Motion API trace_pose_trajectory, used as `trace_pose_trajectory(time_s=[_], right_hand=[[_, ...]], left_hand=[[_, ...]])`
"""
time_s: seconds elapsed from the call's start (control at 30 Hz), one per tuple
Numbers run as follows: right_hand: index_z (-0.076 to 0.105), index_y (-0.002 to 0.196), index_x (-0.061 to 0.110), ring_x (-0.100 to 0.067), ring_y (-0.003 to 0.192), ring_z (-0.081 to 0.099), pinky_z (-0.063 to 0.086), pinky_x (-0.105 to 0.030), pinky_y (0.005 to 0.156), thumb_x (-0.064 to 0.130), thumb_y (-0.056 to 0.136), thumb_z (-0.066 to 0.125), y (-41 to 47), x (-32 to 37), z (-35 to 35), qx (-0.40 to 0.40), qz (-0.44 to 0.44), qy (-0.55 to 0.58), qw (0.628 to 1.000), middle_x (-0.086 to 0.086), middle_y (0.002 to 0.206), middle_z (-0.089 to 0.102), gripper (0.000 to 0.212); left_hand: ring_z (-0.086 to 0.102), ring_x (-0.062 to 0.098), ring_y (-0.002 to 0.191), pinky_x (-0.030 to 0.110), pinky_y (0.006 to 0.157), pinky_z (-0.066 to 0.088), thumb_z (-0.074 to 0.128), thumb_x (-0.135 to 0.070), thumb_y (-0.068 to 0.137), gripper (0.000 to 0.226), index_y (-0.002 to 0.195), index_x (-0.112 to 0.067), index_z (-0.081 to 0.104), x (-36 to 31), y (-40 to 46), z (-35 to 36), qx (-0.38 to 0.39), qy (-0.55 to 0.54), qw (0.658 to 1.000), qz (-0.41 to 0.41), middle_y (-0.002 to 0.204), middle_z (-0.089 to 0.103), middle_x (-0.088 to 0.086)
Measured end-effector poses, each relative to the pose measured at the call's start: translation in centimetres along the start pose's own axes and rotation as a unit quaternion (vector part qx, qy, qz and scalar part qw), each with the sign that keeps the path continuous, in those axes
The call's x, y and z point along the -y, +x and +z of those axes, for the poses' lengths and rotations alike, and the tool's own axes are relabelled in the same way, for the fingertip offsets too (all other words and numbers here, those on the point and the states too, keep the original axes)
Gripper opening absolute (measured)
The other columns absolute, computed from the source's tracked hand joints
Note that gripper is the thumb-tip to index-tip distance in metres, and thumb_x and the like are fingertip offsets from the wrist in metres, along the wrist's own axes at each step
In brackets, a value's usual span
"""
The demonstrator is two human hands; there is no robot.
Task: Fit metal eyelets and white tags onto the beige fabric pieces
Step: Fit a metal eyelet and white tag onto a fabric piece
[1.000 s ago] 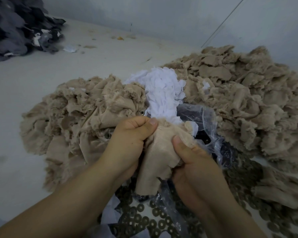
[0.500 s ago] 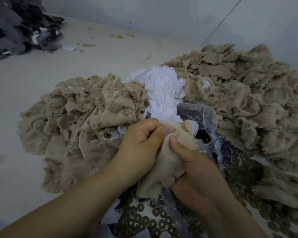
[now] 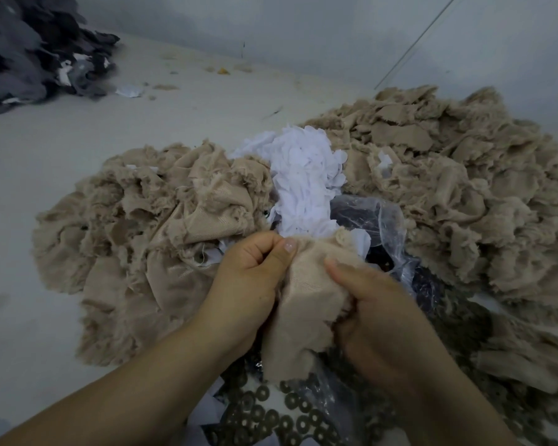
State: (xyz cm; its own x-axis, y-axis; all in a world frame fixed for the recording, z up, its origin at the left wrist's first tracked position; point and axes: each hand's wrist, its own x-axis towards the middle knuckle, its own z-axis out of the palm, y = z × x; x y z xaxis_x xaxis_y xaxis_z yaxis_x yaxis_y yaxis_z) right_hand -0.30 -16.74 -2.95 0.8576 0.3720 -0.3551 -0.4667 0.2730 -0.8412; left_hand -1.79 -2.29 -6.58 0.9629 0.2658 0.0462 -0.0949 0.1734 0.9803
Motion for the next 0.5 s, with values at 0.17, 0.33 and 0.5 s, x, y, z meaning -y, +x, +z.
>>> trace_pose_trajectory(time_s=[0.17, 0.33, 0.5], right_hand=[[0.067, 0.07, 0.026, -0.002, 0.051, 0.051, 0.044, -0.016, 0.053, 0.04, 0.09, 0.062, 2.0, 2.4, -5.0, -0.244, -0.325, -0.425, 0.808, 0.012, 0.06, 0.061, 0.024], [0.078, 0.102, 0.01, -0.029, 0.083, 0.066, 0.035, -0.023, 0.07, 0.005, 0.09, 0.064, 6.0, 1.0, -8.7, -0.257, -0.253, -0.665, 0.655, -0.014, 0.097, 0.075, 0.019], [0.076, 0.112, 0.016, -0.027, 0.089, 0.067, 0.038, -0.02, 0.074, 0.011, 0.087, 0.068, 7.0, 0.4, -9.9, -0.22, -0.211, -0.696, 0.65, -0.011, 0.102, 0.075, 0.027]], left_hand=[[0.039, 0.023, 0.068, 0.036, 0.063, 0.037, 0.058, -0.033, 0.095, 0.04, 0.078, 0.003, 0.055, 0.2, 0.2, -0.2, -0.009, -0.002, 1.0, -0.006, 0.072, 0.049, 0.011], [0.039, 0.023, 0.065, 0.035, 0.061, 0.038, 0.059, -0.04, 0.087, 0.044, 0.077, 0.003, 0.056, 0.2, 0.4, 0.1, -0.005, 0.003, 1.0, 0.0, 0.07, 0.048, 0.011], [0.034, 0.022, 0.061, 0.032, 0.056, 0.036, 0.058, -0.033, 0.094, 0.044, 0.077, 0.006, 0.049, 0.5, 0.3, 0.2, 0.001, 0.02, 1.0, 0.015, 0.063, 0.042, 0.008]])
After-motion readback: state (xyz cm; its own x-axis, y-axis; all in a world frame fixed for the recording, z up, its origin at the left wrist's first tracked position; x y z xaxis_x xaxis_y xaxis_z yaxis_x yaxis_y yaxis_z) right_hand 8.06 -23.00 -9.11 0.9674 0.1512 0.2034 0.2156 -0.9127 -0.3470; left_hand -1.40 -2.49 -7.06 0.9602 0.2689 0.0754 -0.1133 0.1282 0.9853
